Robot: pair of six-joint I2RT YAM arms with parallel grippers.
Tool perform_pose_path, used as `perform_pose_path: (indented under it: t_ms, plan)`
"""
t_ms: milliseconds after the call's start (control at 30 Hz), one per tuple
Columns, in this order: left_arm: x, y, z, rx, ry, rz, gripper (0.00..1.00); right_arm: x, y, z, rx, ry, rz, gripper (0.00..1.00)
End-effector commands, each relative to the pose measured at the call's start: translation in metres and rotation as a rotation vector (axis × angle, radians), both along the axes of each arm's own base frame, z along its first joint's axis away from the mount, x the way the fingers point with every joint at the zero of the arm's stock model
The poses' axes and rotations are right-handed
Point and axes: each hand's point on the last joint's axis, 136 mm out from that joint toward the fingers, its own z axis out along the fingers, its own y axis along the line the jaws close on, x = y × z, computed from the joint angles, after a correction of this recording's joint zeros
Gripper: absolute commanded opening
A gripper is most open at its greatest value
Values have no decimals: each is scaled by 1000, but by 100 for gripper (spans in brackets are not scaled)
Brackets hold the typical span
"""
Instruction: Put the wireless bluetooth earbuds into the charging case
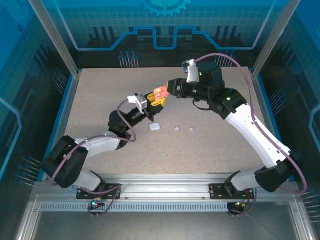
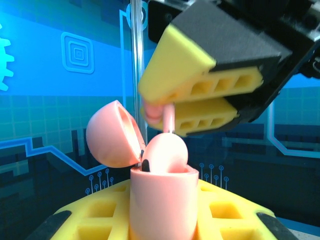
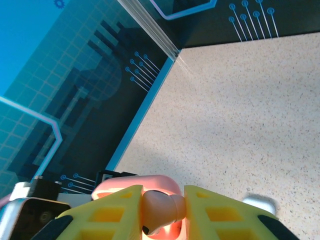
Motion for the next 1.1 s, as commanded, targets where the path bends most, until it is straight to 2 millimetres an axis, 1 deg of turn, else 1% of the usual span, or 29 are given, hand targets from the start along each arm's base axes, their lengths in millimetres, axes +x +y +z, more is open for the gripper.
perform_pose_path:
  t_ms: [0, 233, 400, 467, 600, 667, 800, 900, 1067]
  plan:
    - [-5, 7, 21, -47, -67, 20, 0, 0, 8, -10, -11, 1, 23, 25]
    - [-7, 9, 22, -47, -68, 24, 0, 5, 10, -29, -47, 34, 16, 25]
    - [-6, 8, 20, -42, -61, 23, 0, 2, 16, -31, -96, 7, 32, 25]
    - [-6, 8, 20, -43, -61, 25, 0, 0, 19, -32, -144, -13, 35, 25]
    - [-6, 8, 21, -44, -63, 25, 0, 0, 21, -42, -233, -19, 23, 24]
    - [-6, 9, 21, -46, -62, 27, 0, 0, 23, -50, -273, -4, 21, 23]
    - [-6, 9, 21, -48, -62, 27, 0, -1, 26, -62, -302, 35, 28, 23]
    - [-4, 10, 20, -49, -55, 37, 0, -3, 27, -59, -302, 36, 34, 25]
    - [-1, 8, 15, -42, -39, 42, 0, -4, 27, -43, -284, 20, 33, 32]
